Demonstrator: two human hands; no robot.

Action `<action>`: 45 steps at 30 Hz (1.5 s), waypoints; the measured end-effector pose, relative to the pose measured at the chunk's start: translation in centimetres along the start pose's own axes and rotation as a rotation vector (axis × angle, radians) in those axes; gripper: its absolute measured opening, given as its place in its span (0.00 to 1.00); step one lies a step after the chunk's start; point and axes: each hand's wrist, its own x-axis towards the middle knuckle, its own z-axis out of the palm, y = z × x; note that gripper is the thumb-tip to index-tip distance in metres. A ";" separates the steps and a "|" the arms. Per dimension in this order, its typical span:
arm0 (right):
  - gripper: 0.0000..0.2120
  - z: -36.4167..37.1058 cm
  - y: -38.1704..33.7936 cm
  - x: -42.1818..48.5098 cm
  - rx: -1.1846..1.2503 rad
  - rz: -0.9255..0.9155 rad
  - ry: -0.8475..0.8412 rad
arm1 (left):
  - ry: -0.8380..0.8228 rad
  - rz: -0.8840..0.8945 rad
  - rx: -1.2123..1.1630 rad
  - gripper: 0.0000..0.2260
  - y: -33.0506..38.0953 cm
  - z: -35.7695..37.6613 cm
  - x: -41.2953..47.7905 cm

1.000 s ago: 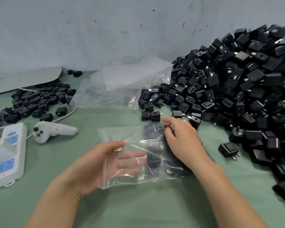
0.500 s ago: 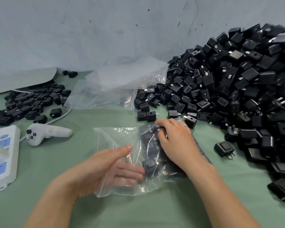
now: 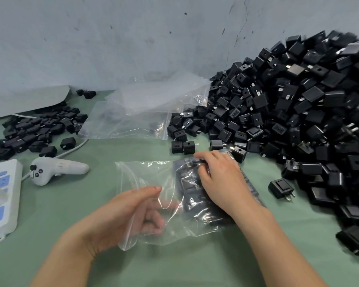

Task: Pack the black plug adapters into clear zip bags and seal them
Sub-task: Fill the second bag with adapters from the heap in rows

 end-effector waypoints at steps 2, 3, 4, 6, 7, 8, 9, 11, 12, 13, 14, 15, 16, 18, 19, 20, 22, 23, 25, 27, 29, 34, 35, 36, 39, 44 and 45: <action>0.18 0.1 0.0 0.0 -0.013 -0.003 0.007 | -0.031 -0.012 0.012 0.20 0.0 0.1 0.0; 0.18 0.1 0.0 0.0 -0.019 -0.003 0.012 | -0.055 -0.020 0.032 0.20 0.1 0.3 0.0; 0.18 0.1 0.0 0.0 -0.022 -0.002 0.015 | -0.068 -0.027 0.051 0.21 0.1 0.4 -0.1; 0.18 0.2 0.0 0.1 -0.026 0.002 0.014 | -0.081 -0.039 0.104 0.22 0.2 0.8 0.0; 0.18 0.2 0.1 0.1 -0.027 0.002 0.014 | -0.089 -0.046 0.147 0.22 0.3 1.1 0.0; 0.18 0.3 0.1 0.1 -0.029 -0.001 0.016 | -0.095 -0.055 0.196 0.22 0.4 1.4 0.0; 0.17 0.3 0.1 0.1 -0.030 -0.005 0.020 | -0.098 -0.064 0.245 0.22 0.6 1.6 0.0; 0.17 0.4 0.2 0.1 -0.030 -0.011 0.027 | -0.100 -0.072 0.309 0.20 0.7 1.8 0.0; 0.17 0.4 0.2 0.1 -0.029 -0.011 0.029 | -0.104 -0.071 0.317 0.18 0.8 1.9 -0.1; 0.18 0.4 0.2 0.1 -0.031 -0.011 0.027 | -0.109 -0.071 0.318 0.18 0.8 1.9 -0.1; 0.18 0.4 0.2 0.1 -0.032 -0.011 0.026 | -0.111 -0.074 0.317 0.18 0.8 1.9 -0.1; 0.18 0.4 0.2 0.1 -0.027 -0.012 0.027 | -0.110 -0.078 0.315 0.19 0.7 1.9 0.0; 0.18 0.3 0.1 0.1 -0.007 -0.014 0.036 | -0.104 -0.082 0.312 0.20 0.6 1.9 0.1; 0.18 -0.2 -0.2 0.0 0.087 -0.015 0.096 | -0.066 -0.086 0.301 0.25 0.5 1.8 0.3; 0.17 -0.6 -0.4 -0.1 0.136 -0.014 0.152 | -0.029 -0.080 0.273 0.26 0.5 1.6 0.3; 0.17 -1.0 -0.4 -0.3 0.152 -0.007 0.220 | 0.020 -0.069 0.219 0.24 0.5 1.3 0.3; 0.16 -2.0 0.3 -1.0 0.088 0.053 0.362 | 0.172 -0.034 0.070 0.17 0.4 0.6 0.1; 0.17 -2.5 1.0 -1.5 0.033 0.118 0.415 | 0.276 0.002 0.009 0.14 0.4 0.2 -0.1; 0.19 -3.4 3.0 -3.0 -0.097 0.286 0.426 | 0.474 0.107 -0.015 0.10 0.4 -0.8 -0.4; 0.22 -3.7 5.1 -4.7 -0.242 0.397 0.335 | 0.664 0.209 0.053 0.10 0.4 -1.6 -0.8; 0.24 -3.9 6.5 -5.9 -0.330 0.379 0.286 | 0.787 0.304 0.070 0.08 0.6 -2.1 -1.6; 0.23 -4.2 8.0 -5.4 -0.429 0.284 0.262 | 0.841 0.385 -0.057 0.06 0.9 -1.8 -2.5; 0.23 -4.3 8.1 -5.1 -0.437 0.286 0.254 | 0.839 0.388 -0.064 0.07 0.8 -1.7 -2.6; 0.23 -4.3 8.2 -4.9 -0.440 0.282 0.255 | 0.838 0.391 -0.067 0.07 0.8 -1.6 -2.6; 0.22 -4.2 8.4 -4.8 -0.428 0.248 0.296 | 0.852 0.406 -0.071 0.06 0.6 -1.6 -2.7; 0.23 -4.0 8.5 -5.7 -0.346 0.114 0.275 | 0.904 0.480 -0.146 0.06 0.8 -2.0 -2.5; 0.25 -4.0 8.5 -5.8 -0.312 0.094 0.229 | 0.920 0.497 -0.164 0.07 0.8 -2.2 -2.5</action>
